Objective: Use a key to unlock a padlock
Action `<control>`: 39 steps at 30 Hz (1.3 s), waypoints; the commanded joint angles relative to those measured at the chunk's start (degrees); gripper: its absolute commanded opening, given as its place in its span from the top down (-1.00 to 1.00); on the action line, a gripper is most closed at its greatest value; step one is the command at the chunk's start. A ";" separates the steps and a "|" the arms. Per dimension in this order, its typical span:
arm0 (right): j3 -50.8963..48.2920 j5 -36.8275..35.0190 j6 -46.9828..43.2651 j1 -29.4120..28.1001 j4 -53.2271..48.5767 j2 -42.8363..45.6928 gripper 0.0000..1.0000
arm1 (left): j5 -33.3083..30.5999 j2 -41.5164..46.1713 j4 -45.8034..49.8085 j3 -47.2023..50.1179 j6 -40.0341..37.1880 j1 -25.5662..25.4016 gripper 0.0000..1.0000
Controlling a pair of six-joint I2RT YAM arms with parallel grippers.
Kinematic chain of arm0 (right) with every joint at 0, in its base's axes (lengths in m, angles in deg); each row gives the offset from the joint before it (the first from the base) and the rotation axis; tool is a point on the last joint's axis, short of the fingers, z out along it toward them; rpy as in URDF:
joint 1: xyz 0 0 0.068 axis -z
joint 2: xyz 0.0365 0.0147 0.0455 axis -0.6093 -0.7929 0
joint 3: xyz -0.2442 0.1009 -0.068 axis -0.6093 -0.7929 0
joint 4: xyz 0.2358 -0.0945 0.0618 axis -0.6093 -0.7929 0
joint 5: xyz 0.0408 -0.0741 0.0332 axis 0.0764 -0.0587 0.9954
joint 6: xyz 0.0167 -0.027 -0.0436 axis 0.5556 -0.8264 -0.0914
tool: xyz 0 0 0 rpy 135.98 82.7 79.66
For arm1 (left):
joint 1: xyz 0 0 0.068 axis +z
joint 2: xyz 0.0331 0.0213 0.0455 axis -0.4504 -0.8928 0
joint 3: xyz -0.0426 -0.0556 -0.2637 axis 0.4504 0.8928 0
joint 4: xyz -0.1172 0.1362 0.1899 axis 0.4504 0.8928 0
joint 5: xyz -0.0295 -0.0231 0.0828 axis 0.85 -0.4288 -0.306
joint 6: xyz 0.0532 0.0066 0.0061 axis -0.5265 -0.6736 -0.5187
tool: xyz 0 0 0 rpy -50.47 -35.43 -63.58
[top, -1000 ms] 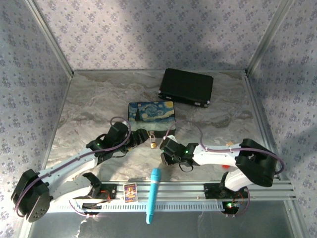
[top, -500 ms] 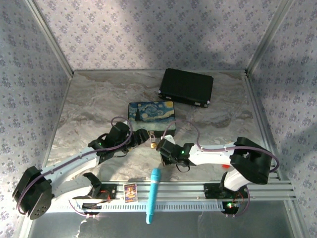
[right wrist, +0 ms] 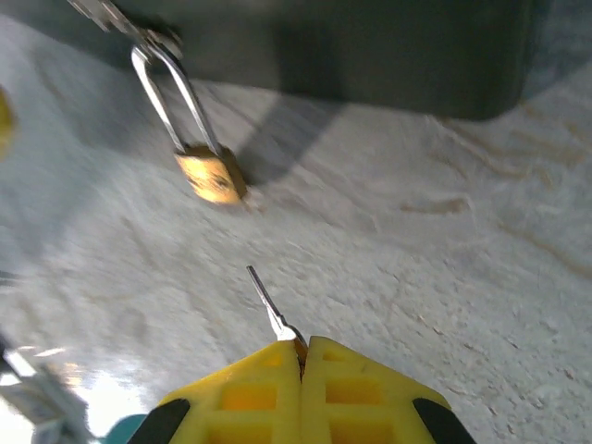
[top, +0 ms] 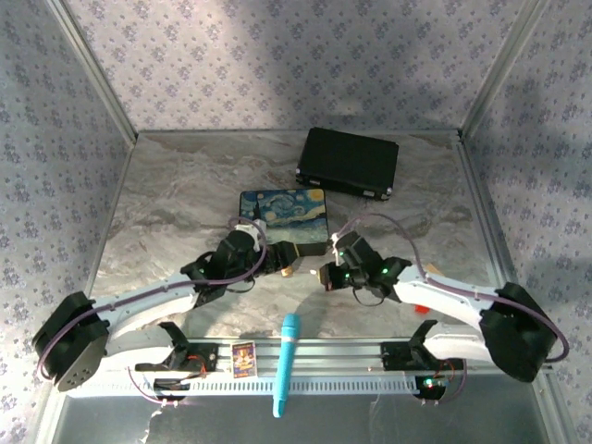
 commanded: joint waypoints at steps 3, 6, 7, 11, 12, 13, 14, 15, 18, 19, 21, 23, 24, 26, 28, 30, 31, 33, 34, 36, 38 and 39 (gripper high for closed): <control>0.16 14.23 3.35 4.20 6.54 3.55 1.00 | -2.55 -0.66 -18.98 1.20 -1.61 -2.98 -0.50; -0.52 17.49 8.24 5.68 13.75 4.00 1.00 | -3.58 -0.05 -22.98 1.54 -0.58 -3.58 -0.46; -0.85 18.11 9.71 5.80 16.43 4.14 1.00 | -4.36 0.53 -23.35 1.74 -0.04 -3.55 -0.44; -1.48 18.36 13.24 5.95 23.06 4.40 1.00 | -7.12 2.82 -23.92 3.34 1.41 -3.56 -0.33; -1.87 17.97 14.07 5.96 24.90 4.68 1.00 | -7.61 3.25 -23.79 3.79 1.99 -3.56 -0.27; -2.18 17.72 14.74 5.96 26.34 4.88 1.00 | -8.06 3.59 -23.95 4.15 2.29 -3.55 -0.24; -2.60 17.56 15.43 5.94 27.88 5.00 1.00 | -8.08 3.72 -23.96 4.25 2.43 -3.57 -0.23; -2.89 17.39 16.10 5.96 29.55 5.10 1.00 | -8.21 3.79 -23.87 4.29 2.58 -3.63 -0.23; -2.14 17.36 15.90 5.62 30.12 4.97 1.00 | -7.17 3.17 -24.76 4.13 3.42 -3.61 -0.22; -1.75 17.49 15.69 5.50 30.09 4.77 1.00 | -6.57 2.82 -25.82 4.25 3.68 -3.55 -0.22; -1.41 17.76 15.56 5.22 30.84 4.51 1.00 | -5.94 2.29 -26.70 4.22 4.17 -3.59 -0.17; -0.41 18.37 15.51 5.11 30.12 3.82 1.00 | -5.77 2.15 -27.19 4.27 4.35 -3.72 -0.07; -0.15 18.63 15.27 4.94 29.82 3.51 1.00 | -5.74 2.22 -27.44 4.38 4.39 -3.68 -0.01; 0.24 18.61 15.08 4.57 29.74 3.10 1.00 | -5.79 2.58 -27.30 4.44 4.18 -3.68 0.18; 0.16 18.49 15.32 4.35 30.20 2.93 1.00 | -5.54 2.85 -25.16 3.67 4.13 -3.65 0.33; 0.37 18.55 15.52 4.27 30.66 2.74 1.00 | -4.98 2.56 -23.56 2.98 4.28 -3.68 0.40; 0.50 18.51 15.64 4.13 30.82 2.71 1.00 | -4.63 2.31 -23.87 3.15 4.50 -3.71 0.46; 0.51 18.42 15.93 3.88 31.45 2.43 1.00 | -4.47 2.02 -23.97 3.31 5.15 -3.74 0.50; 0.51 18.41 16.18 3.94 31.71 2.24 1.00 | -4.62 1.89 -24.00 3.49 5.36 -3.75 0.50; 0.56 18.42 16.39 3.78 32.07 1.95 1.00 | -5.06 2.06 -24.06 3.92 5.65 -3.73 0.56; 0.82 18.16 16.65 3.60 32.60 1.51 1.00 | -5.62 2.46 -23.37 3.97 6.03 -3.79 0.78; 1.03 18.41 16.72 3.51 32.86 1.11 1.00 | -5.78 2.54 -22.95 3.94 6.08 -3.73 0.95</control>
